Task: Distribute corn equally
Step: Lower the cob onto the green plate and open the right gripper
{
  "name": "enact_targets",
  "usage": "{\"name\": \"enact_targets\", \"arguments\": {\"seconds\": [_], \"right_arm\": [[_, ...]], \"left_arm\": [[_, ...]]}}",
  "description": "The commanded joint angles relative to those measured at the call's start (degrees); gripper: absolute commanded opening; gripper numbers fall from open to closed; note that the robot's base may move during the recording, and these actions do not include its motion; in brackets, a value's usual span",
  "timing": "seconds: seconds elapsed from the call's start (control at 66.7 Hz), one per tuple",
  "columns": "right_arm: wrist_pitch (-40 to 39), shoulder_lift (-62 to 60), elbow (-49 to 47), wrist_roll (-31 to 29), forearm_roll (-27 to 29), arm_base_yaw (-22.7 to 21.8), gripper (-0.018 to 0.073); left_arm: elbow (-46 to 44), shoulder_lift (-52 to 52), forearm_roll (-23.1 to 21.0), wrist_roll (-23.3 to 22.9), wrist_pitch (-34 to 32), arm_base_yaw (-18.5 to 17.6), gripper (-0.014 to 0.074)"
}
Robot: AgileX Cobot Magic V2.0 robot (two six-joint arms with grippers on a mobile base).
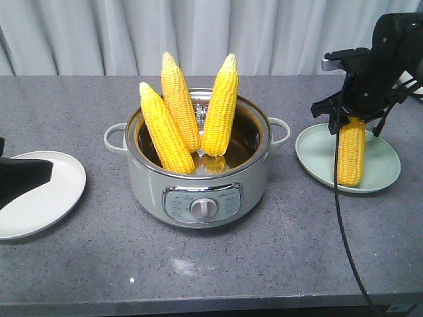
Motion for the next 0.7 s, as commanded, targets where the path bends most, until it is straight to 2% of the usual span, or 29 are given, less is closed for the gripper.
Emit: {"name": "enact_targets", "arguments": {"seconds": [0.0,0.135,0.24,0.54,0.69], "right_arm": [[2.38,-2.32,-1.50,-0.63,-0.72,-0.39,0.0423],[2.16,-2.03,-1.50,-0.32,-0.59,-0.39,0.0560],[2.12,-2.03,-1.50,-0.22,-0.59,-0.39,0.0616],[2.58,-3.65,-1.50,-0.01,-0.52,-0.39,0.0599],[2.86,-7.66,-0.59,0.56,2.28,-0.39,0.0588]], "left_arm": [[-1.61,-0.34,-2.46,0.08,-3.03,-0.08,0.0569],[-1.61,-0.34,-2.41,0.08,-3.02,-0.08,0.0569],[-1.61,-0.34,-2.41,0.08,-3.02,-0.08,0.0569],[-1.61,-0.34,-2.41,0.08,-3.02,-0.08,0.0569],[-1.61,-0.34,-2.41,0.08,-3.28,-0.08,0.0569]]}}
